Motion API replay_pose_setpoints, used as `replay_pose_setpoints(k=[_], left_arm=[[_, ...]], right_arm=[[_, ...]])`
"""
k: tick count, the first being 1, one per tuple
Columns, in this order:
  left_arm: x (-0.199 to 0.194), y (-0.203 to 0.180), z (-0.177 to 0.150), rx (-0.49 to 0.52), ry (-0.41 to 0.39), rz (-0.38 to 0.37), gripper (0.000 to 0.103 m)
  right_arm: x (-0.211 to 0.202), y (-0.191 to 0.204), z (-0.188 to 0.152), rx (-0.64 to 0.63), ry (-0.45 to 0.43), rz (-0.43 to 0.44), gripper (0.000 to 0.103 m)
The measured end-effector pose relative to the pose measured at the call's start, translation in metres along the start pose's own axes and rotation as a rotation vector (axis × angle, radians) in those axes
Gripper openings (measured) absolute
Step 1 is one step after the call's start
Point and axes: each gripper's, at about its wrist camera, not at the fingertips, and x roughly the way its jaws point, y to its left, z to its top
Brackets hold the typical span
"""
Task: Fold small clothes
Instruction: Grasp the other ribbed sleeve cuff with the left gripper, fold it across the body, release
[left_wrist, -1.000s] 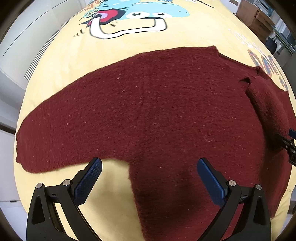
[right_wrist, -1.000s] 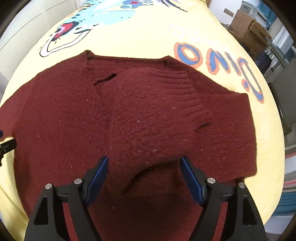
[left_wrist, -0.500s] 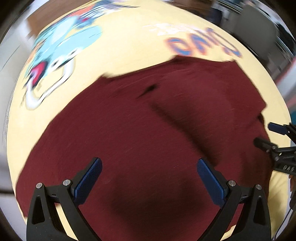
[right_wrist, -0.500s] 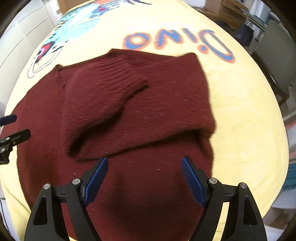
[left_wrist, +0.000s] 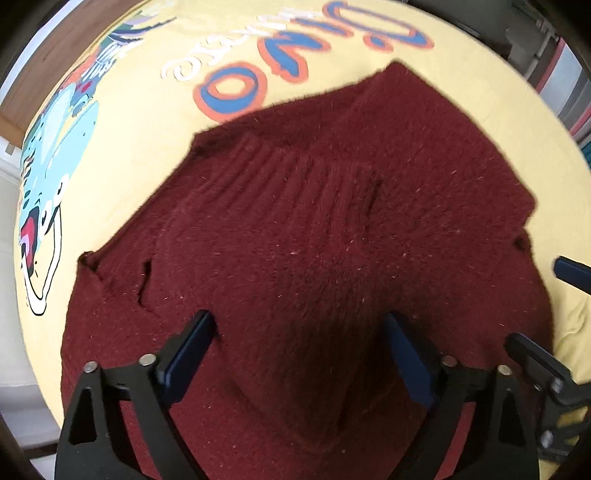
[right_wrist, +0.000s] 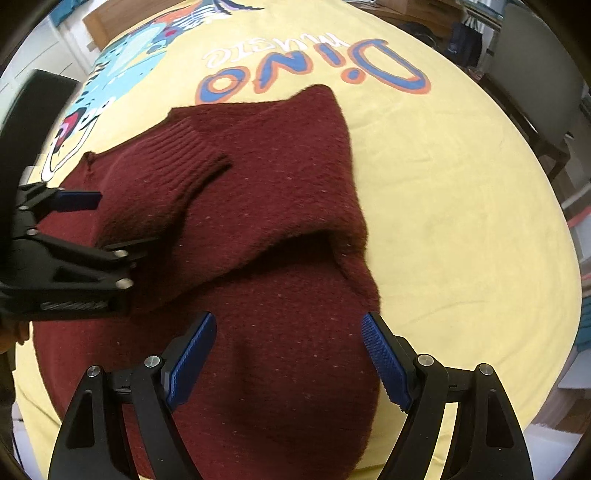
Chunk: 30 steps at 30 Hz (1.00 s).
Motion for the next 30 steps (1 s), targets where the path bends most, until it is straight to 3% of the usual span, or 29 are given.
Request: replay_pose_setpoints(k=[4, 5, 7, 9, 10, 13, 17, 23, 25, 28, 30], left_arm=[[0.027, 0.01, 0.011, -0.04, 0.065, -0.001, 0.081], [0.03, 0.015, 0.013, -0.055, 0.062, -0.011, 0.075], [0.026, 0.027, 0.013, -0.086, 0.047, -0.026, 0.055], [0.021, 0.041, 0.013, -0.112, 0.031, -0.028, 0.018], [0.018, 0.051, 0.012, -0.132, 0.023, -0.032, 0.014], [0.001, 0.091, 0.001, -0.222, -0.023, -0.088, 0.014], [-0.023, 0.137, -0.026, -0.309, -0.098, -0.101, 0.014], [-0.029, 0.187, -0.077, -0.496, -0.176, -0.191, 0.017], [-0.024, 0.192, -0.09, -0.556, -0.178, -0.216, 0.018], [-0.002, 0.196, -0.126, -0.654, -0.114, -0.282, 0.025], [0.009, 0.195, -0.137, -0.688, -0.07, -0.296, 0.037]], right_arm=[[0.003, -0.006, -0.002, 0.011, 0.009, 0.004, 0.082], [0.004, -0.008, -0.003, 0.014, 0.011, 0.005, 0.082], [0.005, -0.009, -0.004, 0.02, 0.014, 0.006, 0.082], [0.006, -0.01, -0.004, 0.024, 0.015, 0.005, 0.082], [0.006, -0.01, -0.004, 0.024, 0.015, 0.006, 0.082], [0.005, -0.009, -0.003, 0.022, 0.013, 0.006, 0.082], [0.002, -0.003, 0.0, 0.01, 0.005, 0.008, 0.082], [-0.004, 0.008, 0.003, -0.01, -0.007, 0.013, 0.082], [-0.004, 0.012, 0.003, -0.017, -0.007, 0.012, 0.082], [-0.003, 0.016, 0.002, -0.031, -0.002, 0.012, 0.082], [-0.002, 0.018, 0.0, -0.037, 0.001, 0.011, 0.082]])
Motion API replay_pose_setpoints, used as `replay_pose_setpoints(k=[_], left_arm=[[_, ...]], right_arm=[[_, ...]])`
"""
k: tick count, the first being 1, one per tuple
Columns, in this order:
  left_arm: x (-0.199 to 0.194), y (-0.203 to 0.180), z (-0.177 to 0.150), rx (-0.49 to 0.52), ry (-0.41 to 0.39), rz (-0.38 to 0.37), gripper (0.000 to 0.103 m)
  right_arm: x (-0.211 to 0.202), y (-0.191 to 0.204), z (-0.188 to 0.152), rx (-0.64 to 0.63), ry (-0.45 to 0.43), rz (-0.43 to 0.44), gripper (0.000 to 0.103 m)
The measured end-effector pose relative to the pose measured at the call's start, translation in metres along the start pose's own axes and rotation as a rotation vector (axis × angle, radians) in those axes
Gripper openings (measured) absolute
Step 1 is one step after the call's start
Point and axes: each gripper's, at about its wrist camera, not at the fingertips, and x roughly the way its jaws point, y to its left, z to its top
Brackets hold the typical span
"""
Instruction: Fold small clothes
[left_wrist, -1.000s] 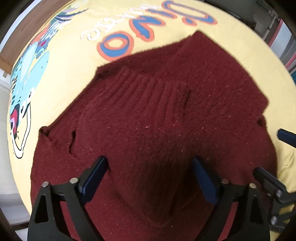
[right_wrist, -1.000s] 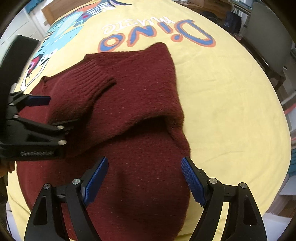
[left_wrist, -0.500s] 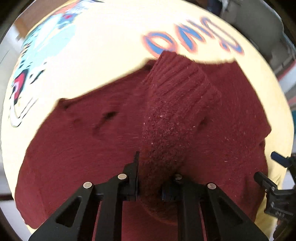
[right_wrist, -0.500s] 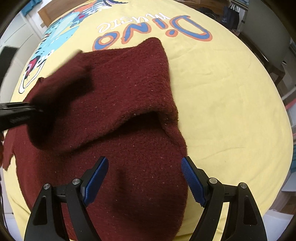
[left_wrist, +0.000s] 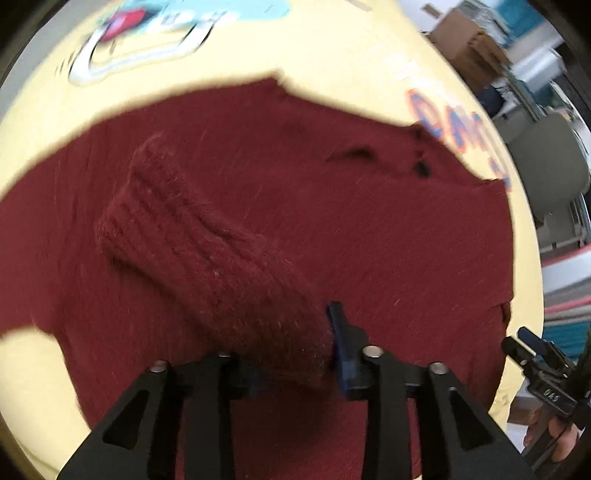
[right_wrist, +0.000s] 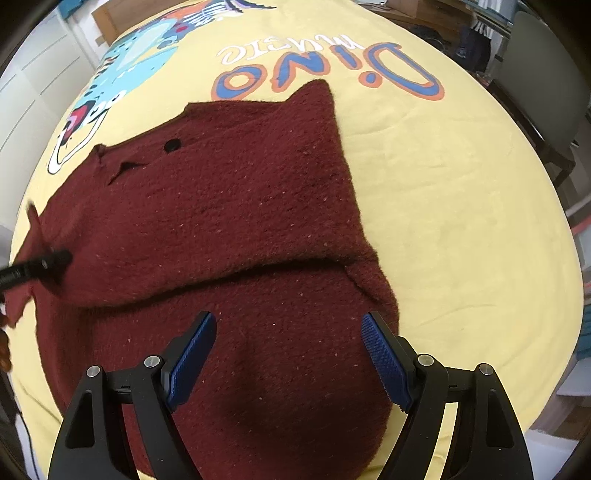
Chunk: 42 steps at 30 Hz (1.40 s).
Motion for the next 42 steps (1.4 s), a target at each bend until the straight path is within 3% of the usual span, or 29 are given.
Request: replay_pose_setpoints(k=[4, 9, 14, 18, 24, 33, 37, 40, 42], left_arm=[[-0.005, 0.003, -0.022, -0.029, 0.009, 0.037, 0.051], [-0.014, 0.017, -0.04, -0.047, 0.007, 0.076, 0.09], [-0.042, 0.029, -0.054, -0.012, -0.073, 0.161, 0.102], [-0.06, 0.027, -0.055, 0.048, -0.14, 0.24, 0.102], [-0.064, 0.03, -0.053, 0.063, -0.163, 0.258, 0.102], [-0.03, 0.063, -0.014, -0.067, -0.081, 0.112, 0.101], [-0.017, 0.065, -0.008, -0.063, -0.059, 0.111, 0.099], [-0.006, 0.059, -0.011, -0.022, -0.033, 0.126, 0.086], [-0.003, 0.053, -0.015, 0.011, -0.025, 0.149, 0.069]], right_arm=[[0.002, 0.003, -0.003, -0.002, 0.004, 0.001, 0.082], [0.003, 0.005, -0.006, -0.002, 0.008, 0.005, 0.082], [0.002, 0.009, -0.008, -0.01, 0.006, 0.007, 0.082], [-0.001, 0.013, -0.008, -0.022, 0.005, 0.005, 0.082], [-0.003, 0.018, -0.01, -0.038, 0.006, -0.005, 0.082], [0.0, 0.022, -0.015, -0.048, 0.024, -0.016, 0.082], [0.002, 0.021, -0.015, -0.044, 0.032, -0.02, 0.082], [0.005, 0.02, -0.014, -0.043, 0.036, -0.019, 0.082], [0.006, 0.02, -0.014, -0.042, 0.038, -0.019, 0.082]])
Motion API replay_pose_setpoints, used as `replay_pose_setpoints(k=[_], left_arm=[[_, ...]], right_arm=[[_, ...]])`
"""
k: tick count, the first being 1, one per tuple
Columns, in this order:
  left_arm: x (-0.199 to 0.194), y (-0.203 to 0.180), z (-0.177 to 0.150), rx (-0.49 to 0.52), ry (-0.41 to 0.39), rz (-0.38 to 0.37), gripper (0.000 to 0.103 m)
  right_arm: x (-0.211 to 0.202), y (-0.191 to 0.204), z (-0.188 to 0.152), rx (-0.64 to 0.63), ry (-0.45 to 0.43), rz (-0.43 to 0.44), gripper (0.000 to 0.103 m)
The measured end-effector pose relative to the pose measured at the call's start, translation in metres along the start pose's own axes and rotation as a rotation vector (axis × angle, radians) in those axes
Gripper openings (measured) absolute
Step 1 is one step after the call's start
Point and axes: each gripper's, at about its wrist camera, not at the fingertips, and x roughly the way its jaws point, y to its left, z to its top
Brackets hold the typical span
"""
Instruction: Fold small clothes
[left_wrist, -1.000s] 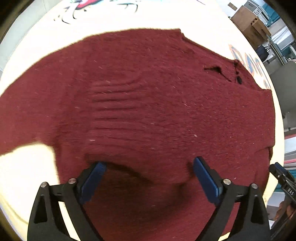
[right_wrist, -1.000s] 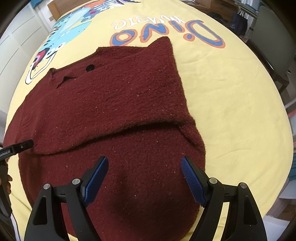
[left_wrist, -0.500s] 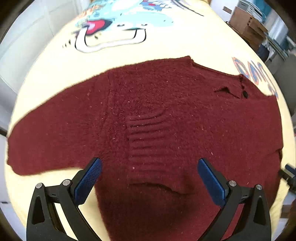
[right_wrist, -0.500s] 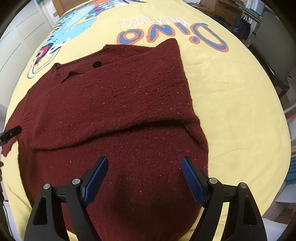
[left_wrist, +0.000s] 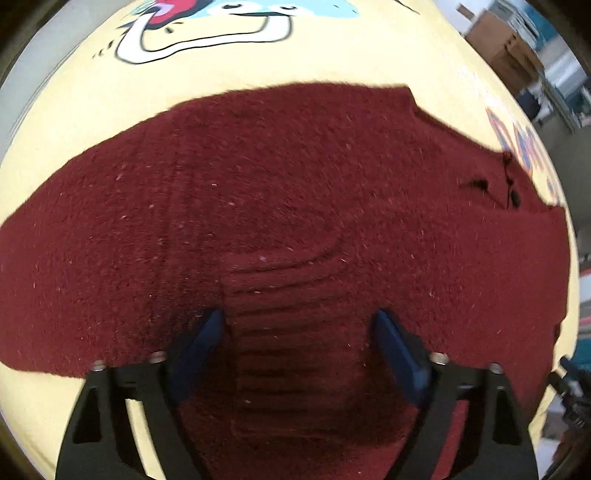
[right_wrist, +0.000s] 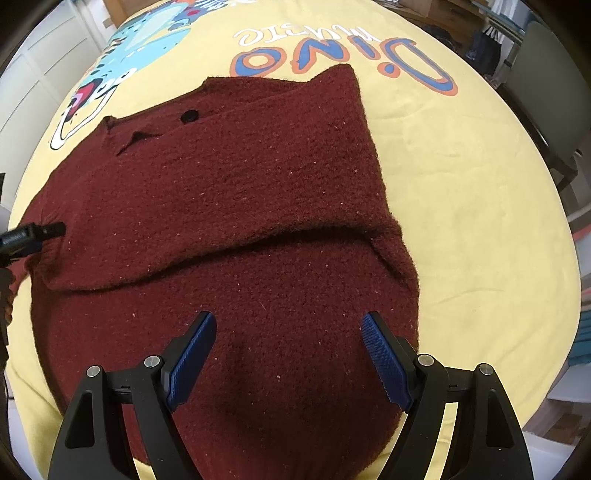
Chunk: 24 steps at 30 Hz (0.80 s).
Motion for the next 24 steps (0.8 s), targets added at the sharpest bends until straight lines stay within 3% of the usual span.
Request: replay_pose_setpoints(k=[2, 4, 5, 6, 11, 18, 24], left_arm=[[0.0, -0.004, -0.002, 0.019, -0.001, 0.002, 0.057], [-0.002, -0.006, -0.005, 0.026, -0.004, -0.017, 0.036], [-0.002, -0.008, -0.004, 0.025, 0.002, -0.042, 0.018], [-0.001, -0.01, -0.004, 0.025, 0.01, -0.062, 0.015], [-0.021, -0.016, 0.0, 0.076, -0.027, -0.053, 0.01], [-0.072, 0.002, 0.026, 0.09, -0.166, -0.018, 0.01], [-0.051, 0.012, 0.027, 0.083, -0.16, 0.028, 0.01]], right_arm=[[0.001, 0.0, 0.0, 0.0, 0.001, -0.001, 0.082], [0.002, -0.001, 0.0, 0.003, 0.003, -0.001, 0.082], [0.003, -0.001, 0.0, 0.005, 0.002, -0.001, 0.082], [0.003, -0.001, 0.001, 0.008, 0.001, -0.002, 0.082], [0.002, -0.009, 0.004, 0.023, -0.009, -0.008, 0.082], [-0.005, -0.031, 0.021, 0.057, -0.048, -0.018, 0.082], [-0.003, -0.047, 0.055, 0.101, -0.084, 0.003, 0.082]])
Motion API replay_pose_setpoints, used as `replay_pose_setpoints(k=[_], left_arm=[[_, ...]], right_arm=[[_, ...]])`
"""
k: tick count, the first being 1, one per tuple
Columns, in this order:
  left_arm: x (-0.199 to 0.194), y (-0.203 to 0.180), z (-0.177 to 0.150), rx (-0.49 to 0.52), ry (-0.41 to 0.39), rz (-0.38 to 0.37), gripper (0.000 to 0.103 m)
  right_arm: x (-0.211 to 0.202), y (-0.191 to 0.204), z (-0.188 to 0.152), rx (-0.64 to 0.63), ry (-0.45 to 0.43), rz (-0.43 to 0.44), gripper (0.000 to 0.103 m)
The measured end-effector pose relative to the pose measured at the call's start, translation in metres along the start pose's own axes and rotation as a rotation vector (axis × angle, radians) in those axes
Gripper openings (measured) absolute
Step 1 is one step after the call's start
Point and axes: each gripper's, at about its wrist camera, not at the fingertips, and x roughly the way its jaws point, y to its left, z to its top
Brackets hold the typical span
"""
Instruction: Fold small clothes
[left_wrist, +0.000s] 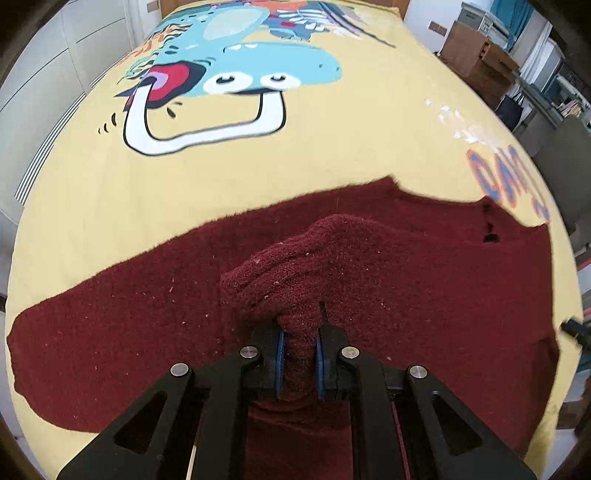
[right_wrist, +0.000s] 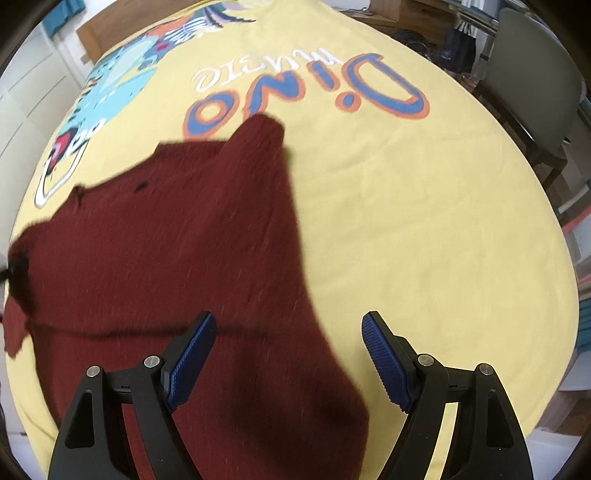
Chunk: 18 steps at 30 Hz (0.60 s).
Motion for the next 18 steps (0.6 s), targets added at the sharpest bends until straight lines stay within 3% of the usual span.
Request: replay_pose_setpoints(k=[3, 8, 9, 10, 12, 13, 18], left_arm=[[0.024, -0.005, -0.008, 0.011, 0.026, 0.022, 0.01], [0.029, 0.001, -0.009, -0.013, 0.027, 0.014, 0.011], [0.029, 0.001, -0.008, -0.01, 0.029, 0.016, 0.011], [0.028, 0.0, -0.007, -0.007, 0.029, 0.017, 0.011], [0.026, -0.002, -0.004, 0.002, 0.027, 0.021, 0.01], [0.026, -0.003, -0.004, 0.005, 0.025, 0.022, 0.01], [0.023, -0.013, -0.006, 0.022, 0.015, 0.006, 0.011]], right_arm=[[0.017, -0.003, 0.026, 0.007, 0.014, 0.025, 0.082], [0.052, 0.002, 0.058, 0.026, 0.052, 0.095, 0.08], [0.059, 0.002, 0.059, 0.027, 0.068, 0.099, 0.074], [0.066, 0.003, 0.061, 0.031, 0.088, 0.103, 0.053], [0.078, 0.001, 0.062, 0.063, 0.119, 0.146, 0.023], [0.076, -0.001, 0.061, 0.074, 0.119, 0.149, 0.018], [0.051, -0.017, 0.06, 0.116, 0.037, 0.146, 0.015]])
